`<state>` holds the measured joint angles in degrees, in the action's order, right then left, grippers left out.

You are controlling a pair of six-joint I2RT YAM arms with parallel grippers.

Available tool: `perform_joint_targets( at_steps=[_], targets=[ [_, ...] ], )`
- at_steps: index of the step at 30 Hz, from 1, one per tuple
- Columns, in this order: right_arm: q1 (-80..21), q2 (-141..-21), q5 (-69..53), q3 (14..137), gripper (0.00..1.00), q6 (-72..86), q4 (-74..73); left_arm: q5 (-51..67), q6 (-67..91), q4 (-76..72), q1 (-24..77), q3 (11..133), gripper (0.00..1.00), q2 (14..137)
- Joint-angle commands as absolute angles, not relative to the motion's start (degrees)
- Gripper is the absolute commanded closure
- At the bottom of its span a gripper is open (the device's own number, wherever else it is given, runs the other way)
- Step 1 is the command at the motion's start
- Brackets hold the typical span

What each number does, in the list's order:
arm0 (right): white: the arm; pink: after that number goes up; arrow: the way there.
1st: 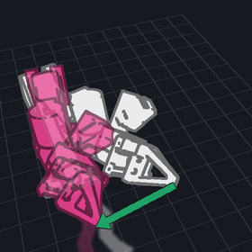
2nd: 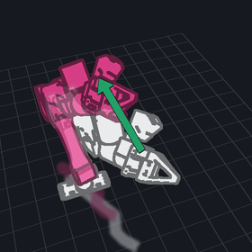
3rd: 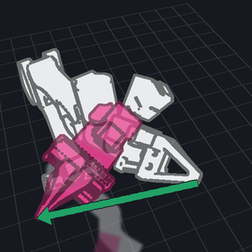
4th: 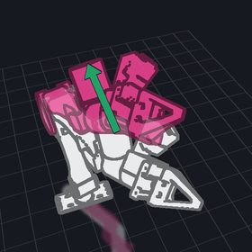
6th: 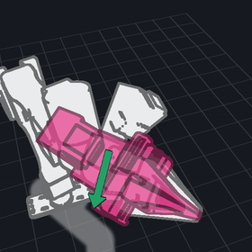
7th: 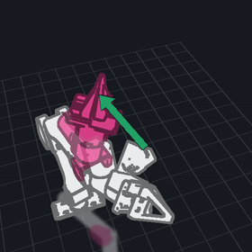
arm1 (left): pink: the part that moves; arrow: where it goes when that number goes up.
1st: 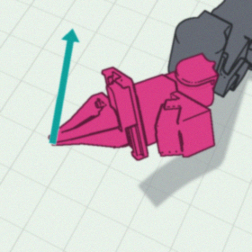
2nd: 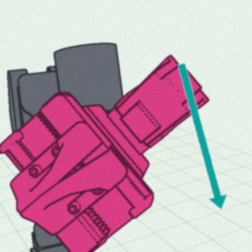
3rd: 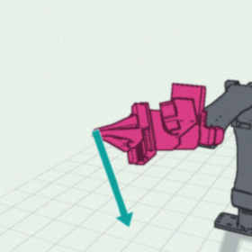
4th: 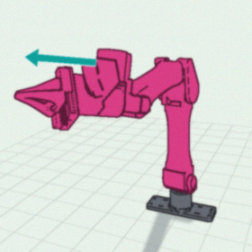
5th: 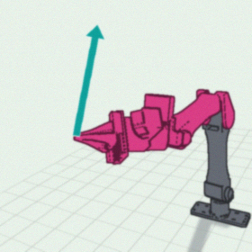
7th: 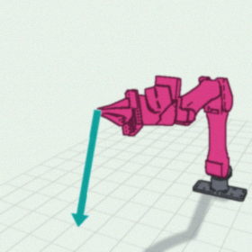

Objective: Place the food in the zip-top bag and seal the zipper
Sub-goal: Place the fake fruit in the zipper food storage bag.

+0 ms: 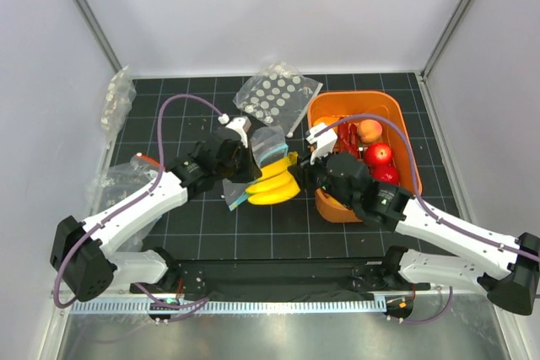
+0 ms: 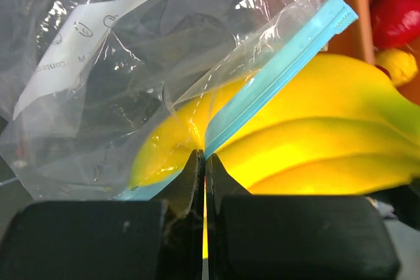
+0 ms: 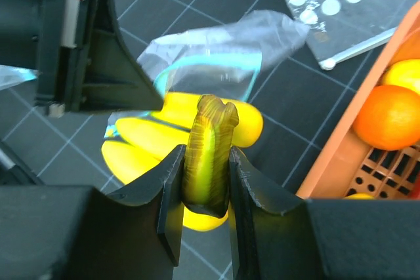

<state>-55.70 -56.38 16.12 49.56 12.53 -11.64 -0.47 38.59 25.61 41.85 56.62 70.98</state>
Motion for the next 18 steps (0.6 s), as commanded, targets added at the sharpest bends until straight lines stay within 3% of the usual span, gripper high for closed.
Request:
perform_joint_targets(
  at_steps=[1,8,18],
  targets=[
    [-57.6,-56.6,25.0,49.0,0.99,9.1,-3.4,10.3,38.8,21.3,41.7,57.0,1.00,72.2],
    [-57.8,-54.8,33.3,47.8,0.99,8.0,-3.8,10.3,38.3,22.6,41.8,57.7,1.00,73.9],
    [-57.8,-52.1,33.0,45.3,0.98,7.3,-1.6,5.0,37.1,24.3,41.7,57.1,1.00,70.9]
  ],
)
